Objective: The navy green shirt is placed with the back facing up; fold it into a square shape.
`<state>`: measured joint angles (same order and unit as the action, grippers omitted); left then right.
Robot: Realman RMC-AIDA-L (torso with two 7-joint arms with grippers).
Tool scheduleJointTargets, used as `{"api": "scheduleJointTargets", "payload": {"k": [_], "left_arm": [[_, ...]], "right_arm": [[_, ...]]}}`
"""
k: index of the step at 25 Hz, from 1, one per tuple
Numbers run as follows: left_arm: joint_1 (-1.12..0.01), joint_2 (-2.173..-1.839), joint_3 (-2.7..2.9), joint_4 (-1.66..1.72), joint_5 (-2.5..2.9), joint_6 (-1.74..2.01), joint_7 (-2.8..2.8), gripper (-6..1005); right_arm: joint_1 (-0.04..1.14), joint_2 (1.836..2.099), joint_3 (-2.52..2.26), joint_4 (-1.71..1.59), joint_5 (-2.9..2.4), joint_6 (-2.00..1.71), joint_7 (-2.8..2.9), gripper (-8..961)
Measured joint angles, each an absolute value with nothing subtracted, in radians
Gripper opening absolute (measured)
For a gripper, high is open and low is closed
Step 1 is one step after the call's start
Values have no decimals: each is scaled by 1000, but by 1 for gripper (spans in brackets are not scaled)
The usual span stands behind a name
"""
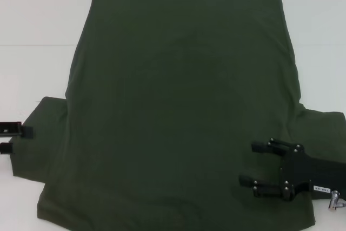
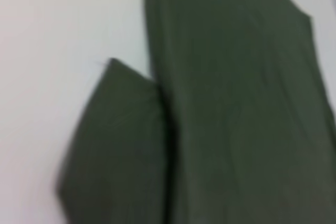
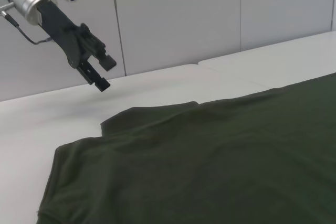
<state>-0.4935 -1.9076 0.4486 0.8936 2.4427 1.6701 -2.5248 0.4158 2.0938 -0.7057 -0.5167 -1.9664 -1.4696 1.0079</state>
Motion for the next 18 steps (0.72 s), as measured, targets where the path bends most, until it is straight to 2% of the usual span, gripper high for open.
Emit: {"api": "scheduleJointTargets", "payload": {"k": [6,18], "left_arm": [[-497,-1912,455,855,2494,1578,-2545,824],[-500,-1895,457,752,2503,1480,-2560,819]], "right_arm": [[420,2094,-706,-517,-1966,-1469,1009,900],[420,2094,-706,-516,-1964,-1463,1009,900]]}}
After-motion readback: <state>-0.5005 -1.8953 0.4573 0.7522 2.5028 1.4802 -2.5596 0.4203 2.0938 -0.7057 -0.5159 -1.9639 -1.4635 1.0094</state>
